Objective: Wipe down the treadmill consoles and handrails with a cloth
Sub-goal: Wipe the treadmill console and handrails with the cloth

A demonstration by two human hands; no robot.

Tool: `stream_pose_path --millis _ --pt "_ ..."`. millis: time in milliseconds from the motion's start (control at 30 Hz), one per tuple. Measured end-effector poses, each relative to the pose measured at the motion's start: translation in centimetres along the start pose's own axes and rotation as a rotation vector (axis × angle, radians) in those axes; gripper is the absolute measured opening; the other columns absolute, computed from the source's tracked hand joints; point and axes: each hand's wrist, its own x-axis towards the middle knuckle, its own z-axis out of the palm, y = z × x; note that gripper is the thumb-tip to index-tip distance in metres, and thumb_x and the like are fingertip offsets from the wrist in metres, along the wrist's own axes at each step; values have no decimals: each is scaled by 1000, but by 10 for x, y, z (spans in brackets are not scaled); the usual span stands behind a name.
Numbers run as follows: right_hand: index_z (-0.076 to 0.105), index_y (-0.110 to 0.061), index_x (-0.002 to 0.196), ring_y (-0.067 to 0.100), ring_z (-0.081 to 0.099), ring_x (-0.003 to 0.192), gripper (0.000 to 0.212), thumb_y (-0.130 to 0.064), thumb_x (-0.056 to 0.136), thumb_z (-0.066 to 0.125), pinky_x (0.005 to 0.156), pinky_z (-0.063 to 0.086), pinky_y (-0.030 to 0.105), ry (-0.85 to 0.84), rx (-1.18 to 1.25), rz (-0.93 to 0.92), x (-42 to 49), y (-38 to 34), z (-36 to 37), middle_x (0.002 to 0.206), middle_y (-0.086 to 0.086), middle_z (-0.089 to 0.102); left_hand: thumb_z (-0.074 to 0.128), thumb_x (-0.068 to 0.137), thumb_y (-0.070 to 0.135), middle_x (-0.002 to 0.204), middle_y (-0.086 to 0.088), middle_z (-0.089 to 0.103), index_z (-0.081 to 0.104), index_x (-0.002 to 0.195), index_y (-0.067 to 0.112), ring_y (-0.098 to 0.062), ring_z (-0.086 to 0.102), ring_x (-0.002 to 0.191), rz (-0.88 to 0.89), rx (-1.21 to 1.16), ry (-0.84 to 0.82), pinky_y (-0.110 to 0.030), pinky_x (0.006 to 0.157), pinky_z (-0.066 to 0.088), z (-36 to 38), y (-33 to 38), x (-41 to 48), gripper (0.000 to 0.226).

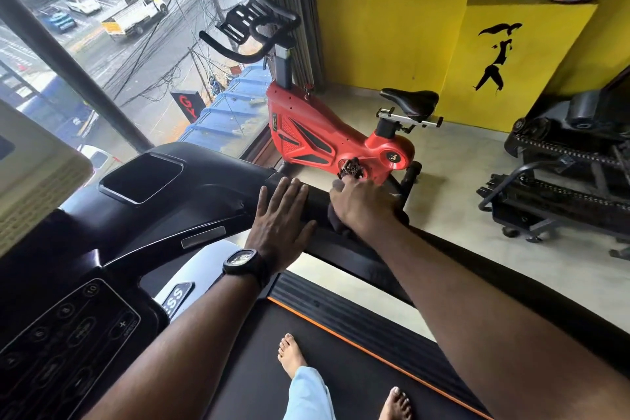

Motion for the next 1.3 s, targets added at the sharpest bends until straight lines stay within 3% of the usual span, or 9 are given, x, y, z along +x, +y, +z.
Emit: stream_pose_path --millis 67,133,300,500,667,900,1067,1200,1300 --pt "57 -24 136 39 57 117 45 -46 100 40 93 46 51 216 -138 -158 -35 -1 14 127 17 62 36 94 51 160 -11 34 40 152 8 -27 20 152 2 5 3 -48 122 1 1 3 0 72" --pt "56 -29 138 38 59 112 47 -48 96 46 87 46 49 247 -175 -256 -50 2 20 124 15 64 34 94 52 160 -11 33 39 152 9 -28 19 152 -19 -1 -8 -48 122 0 3 4 1 73" --pt "55 -26 140 39 57 121 52 -51 104 28 93 45 47 -2 52 -84 0 9 -3 131 19 62 32 93 55 163 -7 28 36 154 13 -25 13 154 -40 12 -30 -51 124 -1 3 6 1 74" --pt "55 -28 137 38 58 109 46 -46 95 49 85 46 49 278 -238 -231 -60 10 26 122 16 63 33 94 54 163 -10 28 36 154 10 -28 15 153 -48 11 -31 -48 123 -2 6 7 1 74" --pt "54 -27 139 38 56 121 50 -53 101 37 94 46 49 97 -21 -116 -19 15 2 131 16 60 34 93 54 162 -9 30 37 153 12 -27 16 153 -52 9 -25 -53 123 3 5 10 1 73" --pt "52 -29 141 39 58 111 50 -48 95 47 85 45 48 284 -244 -284 -53 15 27 124 16 63 34 93 52 161 -12 32 40 152 9 -30 19 152 -60 2 -16 -48 122 0 7 15 1 74" --pt "55 -25 139 38 58 119 53 -53 103 28 92 45 46 18 19 -86 -6 20 -1 129 19 63 31 93 55 163 -8 30 37 153 11 -26 15 153 -61 8 -31 -51 123 2 3 19 1 75" --pt "54 -26 138 39 58 113 46 -47 98 42 89 44 50 267 -207 -170 -50 19 22 126 16 62 33 93 53 162 -9 29 36 154 10 -28 16 153 -47 14 -46 -52 123 4 4 24 -2 74" --pt "54 -29 138 39 59 113 47 -48 96 46 87 46 49 244 -143 -292 -48 27 18 125 15 63 33 94 53 162 -10 30 35 154 10 -29 16 153 -53 19 -48 -52 122 5 5 26 -3 74"
